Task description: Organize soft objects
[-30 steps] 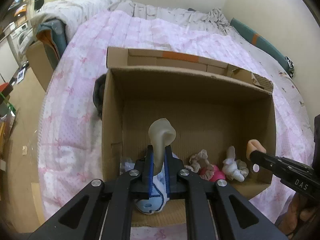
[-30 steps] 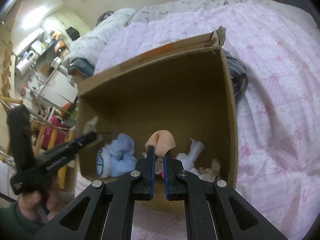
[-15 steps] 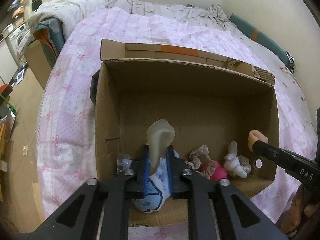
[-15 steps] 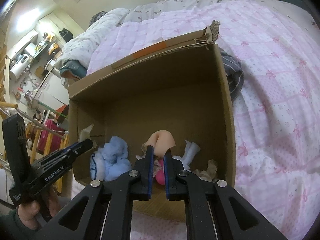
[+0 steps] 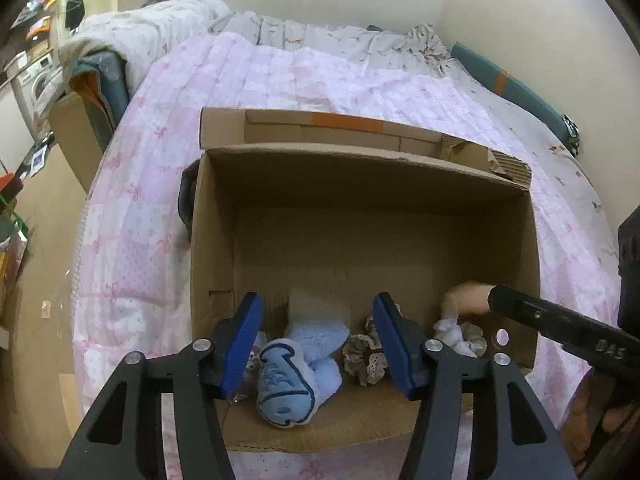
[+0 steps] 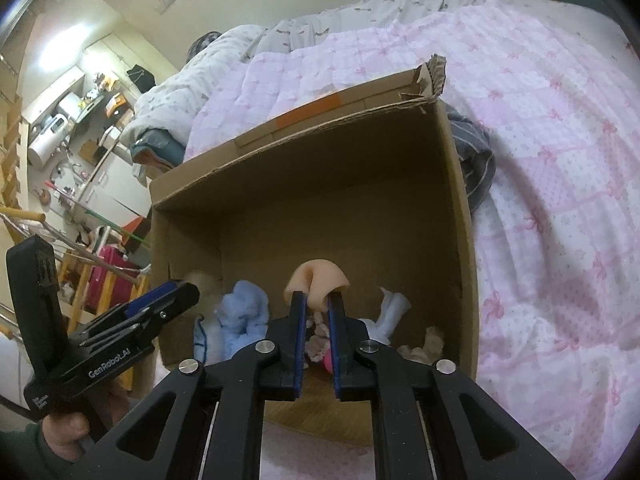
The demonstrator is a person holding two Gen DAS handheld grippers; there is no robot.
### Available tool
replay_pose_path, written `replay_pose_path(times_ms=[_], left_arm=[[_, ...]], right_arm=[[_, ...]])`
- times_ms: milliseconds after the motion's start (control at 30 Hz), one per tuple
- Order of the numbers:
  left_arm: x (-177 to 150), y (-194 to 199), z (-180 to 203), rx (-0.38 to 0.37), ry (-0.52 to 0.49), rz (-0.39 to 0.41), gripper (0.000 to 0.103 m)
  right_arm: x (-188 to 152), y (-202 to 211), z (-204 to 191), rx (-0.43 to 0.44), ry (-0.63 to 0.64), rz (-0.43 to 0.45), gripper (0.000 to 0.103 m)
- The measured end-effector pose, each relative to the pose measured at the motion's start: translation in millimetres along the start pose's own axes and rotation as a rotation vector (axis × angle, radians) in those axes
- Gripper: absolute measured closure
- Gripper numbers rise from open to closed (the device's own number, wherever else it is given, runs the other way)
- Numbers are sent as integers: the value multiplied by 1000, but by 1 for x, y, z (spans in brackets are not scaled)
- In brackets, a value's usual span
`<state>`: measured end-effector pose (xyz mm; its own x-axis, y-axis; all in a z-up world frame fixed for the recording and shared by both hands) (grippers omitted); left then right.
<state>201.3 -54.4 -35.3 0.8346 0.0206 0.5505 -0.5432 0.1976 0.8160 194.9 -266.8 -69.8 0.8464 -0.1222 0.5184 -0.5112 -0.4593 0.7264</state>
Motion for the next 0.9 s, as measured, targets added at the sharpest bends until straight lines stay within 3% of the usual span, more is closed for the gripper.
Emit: replay_pose_path(times_ms=[33, 100, 333, 500, 533, 600, 667, 733, 900], left_arm=[[0, 1, 1, 5, -8, 7, 48], [1, 4, 3, 27, -22, 20, 48], [8, 23, -2, 85, -5, 92, 48], [10, 48, -10, 102, 24, 160, 47], [10, 54, -13, 109, 28, 175, 44], [9, 64, -15, 130, 30, 207, 25], [8, 74, -16, 164, 14, 233, 20], [8, 83, -17, 158, 7, 238, 20], [0, 107, -20, 130, 8, 251, 2]], right_arm=[[0, 1, 1, 7, -6, 5, 69], [1, 5, 1, 19, -18, 28, 32], [4, 16, 5, 5, -39, 77, 28], [6, 29, 0, -55, -17, 121, 24], [7, 33, -2, -67, -9, 137, 22], [6, 45, -6, -86, 3, 177, 9], [3, 55, -10, -98, 13, 206, 1], [0, 61, -12, -103, 27, 211, 1], [-8, 81, -21, -129, 31, 249, 0]])
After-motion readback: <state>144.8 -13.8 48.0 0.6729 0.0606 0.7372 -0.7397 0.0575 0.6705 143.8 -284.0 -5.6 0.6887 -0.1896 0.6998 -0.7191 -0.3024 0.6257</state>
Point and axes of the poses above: each gripper's, at about its wrist camera, not at the fingertips, and y roughly against the way its jaws point, z to its right, x to its top, the point moved 2 cm from there along -y, roughly the way its jaws point, and after that the axes turned 5 degrees about y, right-handed, at the moved point
